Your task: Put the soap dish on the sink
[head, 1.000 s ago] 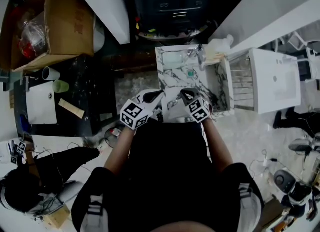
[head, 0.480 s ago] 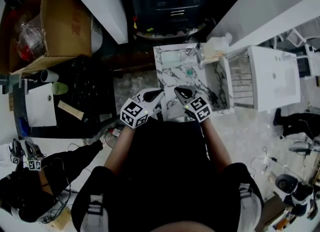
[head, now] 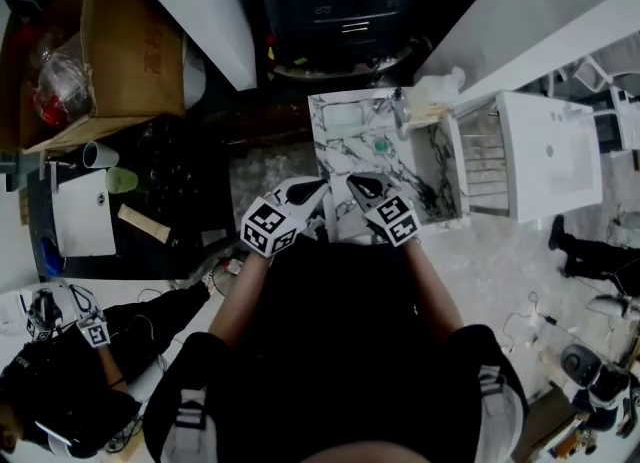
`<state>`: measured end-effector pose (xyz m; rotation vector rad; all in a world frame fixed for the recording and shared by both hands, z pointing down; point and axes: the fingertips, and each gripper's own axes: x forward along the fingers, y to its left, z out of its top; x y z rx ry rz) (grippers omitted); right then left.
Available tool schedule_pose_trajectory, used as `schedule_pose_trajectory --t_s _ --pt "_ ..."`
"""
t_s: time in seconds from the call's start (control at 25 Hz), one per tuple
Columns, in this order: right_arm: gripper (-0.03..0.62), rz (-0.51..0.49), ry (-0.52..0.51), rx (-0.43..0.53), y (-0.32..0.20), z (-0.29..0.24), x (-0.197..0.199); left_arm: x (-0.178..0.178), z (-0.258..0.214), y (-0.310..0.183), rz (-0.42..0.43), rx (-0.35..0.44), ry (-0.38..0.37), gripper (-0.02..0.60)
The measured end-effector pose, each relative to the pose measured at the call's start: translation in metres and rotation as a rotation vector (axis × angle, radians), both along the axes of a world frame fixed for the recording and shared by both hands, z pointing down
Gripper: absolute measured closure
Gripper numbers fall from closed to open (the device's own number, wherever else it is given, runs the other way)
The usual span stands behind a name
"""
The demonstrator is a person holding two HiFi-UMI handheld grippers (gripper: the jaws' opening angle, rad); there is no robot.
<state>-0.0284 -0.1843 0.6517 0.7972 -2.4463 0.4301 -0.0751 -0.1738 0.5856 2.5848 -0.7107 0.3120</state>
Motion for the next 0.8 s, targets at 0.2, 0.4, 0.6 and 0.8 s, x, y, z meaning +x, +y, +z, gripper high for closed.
schedule_pose_trajectory --t_s 0.2,0.4,0.6,0.8 --pt "0.599 0.005 0.014 -0.005 0.002 0.006 0.002 0.002 0.0 0.0 0.008 0.0 0.001 0.581" --pt "0.599 0.012 0.039 -0.011 0.005 0.014 0.007 0.003 -0.001 0.0 0.016 0.004 0.004 0.581" --pt "0.599 0.019 0.035 -0.015 0.006 0.013 0.009 0.003 -0.001 0.001 0.015 0.003 0.007 0.581" --pt "0.599 0.025 0.03 -0.008 0.005 0.012 0.012 0.008 0.0 0.001 0.025 0.003 0.005 0.581"
